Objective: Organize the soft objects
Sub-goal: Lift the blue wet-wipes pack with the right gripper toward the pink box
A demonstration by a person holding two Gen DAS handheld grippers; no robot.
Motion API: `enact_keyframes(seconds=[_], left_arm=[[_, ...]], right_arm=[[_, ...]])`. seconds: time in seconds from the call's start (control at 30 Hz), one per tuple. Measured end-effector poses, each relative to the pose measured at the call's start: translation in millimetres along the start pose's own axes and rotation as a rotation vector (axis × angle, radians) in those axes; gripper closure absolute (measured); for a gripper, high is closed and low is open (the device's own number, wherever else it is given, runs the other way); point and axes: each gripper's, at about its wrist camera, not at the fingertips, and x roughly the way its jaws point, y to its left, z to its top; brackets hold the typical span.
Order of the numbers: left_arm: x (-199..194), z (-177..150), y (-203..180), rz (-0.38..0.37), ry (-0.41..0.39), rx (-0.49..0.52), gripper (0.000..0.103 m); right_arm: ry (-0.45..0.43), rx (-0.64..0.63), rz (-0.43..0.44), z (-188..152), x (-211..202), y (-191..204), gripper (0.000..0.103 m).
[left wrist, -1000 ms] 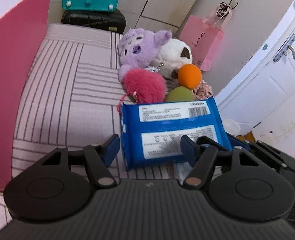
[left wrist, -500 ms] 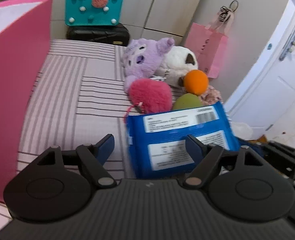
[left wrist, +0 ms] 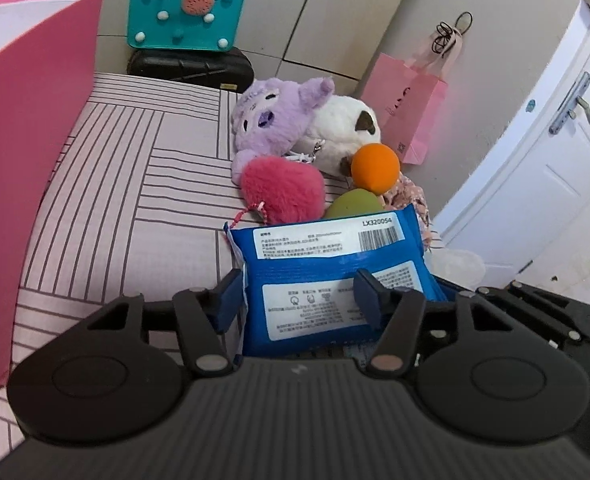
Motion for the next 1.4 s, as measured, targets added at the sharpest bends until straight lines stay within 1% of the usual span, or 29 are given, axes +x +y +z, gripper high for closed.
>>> enact_keyframes(seconds=[0.1,0.2,0.27,0.37,0.43,0.53,0.63,0.8,1.0,1.13,1.23,1.4], left_arm=[[-4.6,0.3,-0.4,0.003,-0.008,-0.012,0.047],[-12.1,0.3,-1.8,-0.005,-0.021,-0.003,0.048],[-19.7,2.3,-4.1,-0.005,-0.027,0.023,0.047],[-33.0,10.6,-2.1,0.001,0.011,0.064,0.047],[-43.8,14.8,0.5,0.001,0.043,0.086,0.048],[-58.0,16.6,6.5,-0.008,0.089,0.072,0.048],[-71.1,15.9,13.4,-0.013,0.108,0.069,0.048],[-93.8,12.1,24.4,-0.018,0.113,0.048,0.048],[-119.2,0.7,37.3,-0.034,0.165,0.046,0.048],[-134.6,-8.3,51.8,-0.035,0.224,0.025,0.048],[-150.5,-15.8,62.7,-0.027,0.248,0.015,0.048],[-183.6,-25.1,75.7,-0.005,0.247,0.023,0.048]], right_arm=[[0.003,-0.008,0.0,3.4,-3.0,1.8,0.069],[-0.015,-0.028,-0.009,5.7,-12.7,6.8,0.069],[-0.011,-0.043,0.014,10.1,-20.7,10.0,0.069],[0.011,-0.051,0.063,16.6,-28.8,15.2,0.069],[0.025,-0.046,0.074,21.8,-34.0,20.1,0.068],[0.036,-0.053,0.079,26.7,-38.7,30.3,0.067],[0.038,-0.046,0.1,29.5,-44.0,39.0,0.067],[0.062,-0.038,0.14,32.8,-55.7,52.7,0.066],[0.124,-0.042,0.229,30.4,-66.9,68.7,0.065],[0.181,-0.053,0.302,26.9,-72.3,84.9,0.065],[0.211,-0.062,0.36,26.3,-79.8,99.5,0.065],[0.2,-0.106,0.405,28.6,-96.8,127.9,0.064]])
